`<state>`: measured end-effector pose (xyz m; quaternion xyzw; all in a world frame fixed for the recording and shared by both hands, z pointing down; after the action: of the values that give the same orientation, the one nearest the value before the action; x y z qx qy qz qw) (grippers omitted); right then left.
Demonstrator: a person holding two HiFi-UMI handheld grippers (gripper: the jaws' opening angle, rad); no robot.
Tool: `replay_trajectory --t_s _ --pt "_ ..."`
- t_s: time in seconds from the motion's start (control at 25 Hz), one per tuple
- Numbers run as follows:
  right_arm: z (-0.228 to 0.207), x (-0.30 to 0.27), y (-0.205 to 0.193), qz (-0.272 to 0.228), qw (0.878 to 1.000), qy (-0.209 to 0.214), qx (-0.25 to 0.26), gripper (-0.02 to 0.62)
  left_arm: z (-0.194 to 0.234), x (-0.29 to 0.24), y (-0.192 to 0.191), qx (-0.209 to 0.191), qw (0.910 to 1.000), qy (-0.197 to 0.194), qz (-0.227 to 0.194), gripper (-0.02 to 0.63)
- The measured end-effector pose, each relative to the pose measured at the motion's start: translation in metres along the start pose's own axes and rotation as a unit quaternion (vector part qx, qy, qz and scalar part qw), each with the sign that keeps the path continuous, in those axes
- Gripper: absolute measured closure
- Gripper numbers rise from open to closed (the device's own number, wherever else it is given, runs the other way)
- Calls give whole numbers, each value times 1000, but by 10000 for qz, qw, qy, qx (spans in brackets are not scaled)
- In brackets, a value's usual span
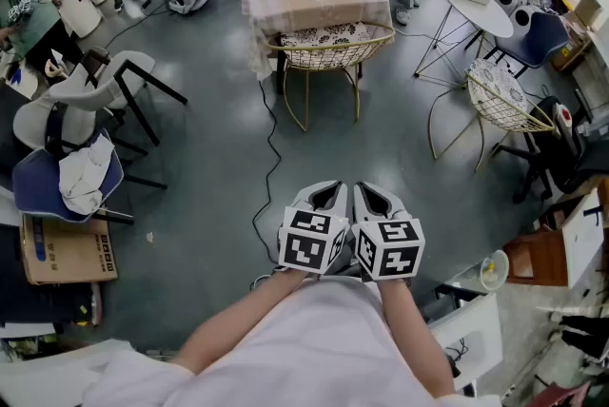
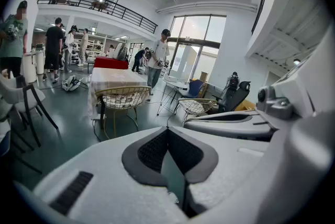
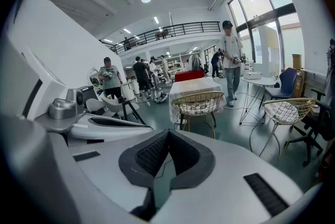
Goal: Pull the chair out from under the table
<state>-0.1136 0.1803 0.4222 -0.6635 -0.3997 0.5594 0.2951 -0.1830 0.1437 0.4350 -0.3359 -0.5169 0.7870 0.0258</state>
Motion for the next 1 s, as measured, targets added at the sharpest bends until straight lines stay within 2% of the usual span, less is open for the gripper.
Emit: replay_trajectory --t_s 0.6,1.0 --pt "-3 -19 7 97 9999 74 -30 592 16 -10 8 57 9999 93 11 601" --pt "-33 -65 25 267 9991 314 -59 592 38 -57 27 134 9994 283 130 601"
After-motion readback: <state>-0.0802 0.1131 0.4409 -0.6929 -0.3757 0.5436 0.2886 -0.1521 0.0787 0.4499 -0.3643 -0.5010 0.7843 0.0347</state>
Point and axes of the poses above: the fingertips, and each gripper's own axes: x backward along the fingers, z to its left, y out of its top, the point moved 5 cm from there along x, backward along the fingers, and after that the axes turned 3 degrees about -x, right-handed, at the moved point
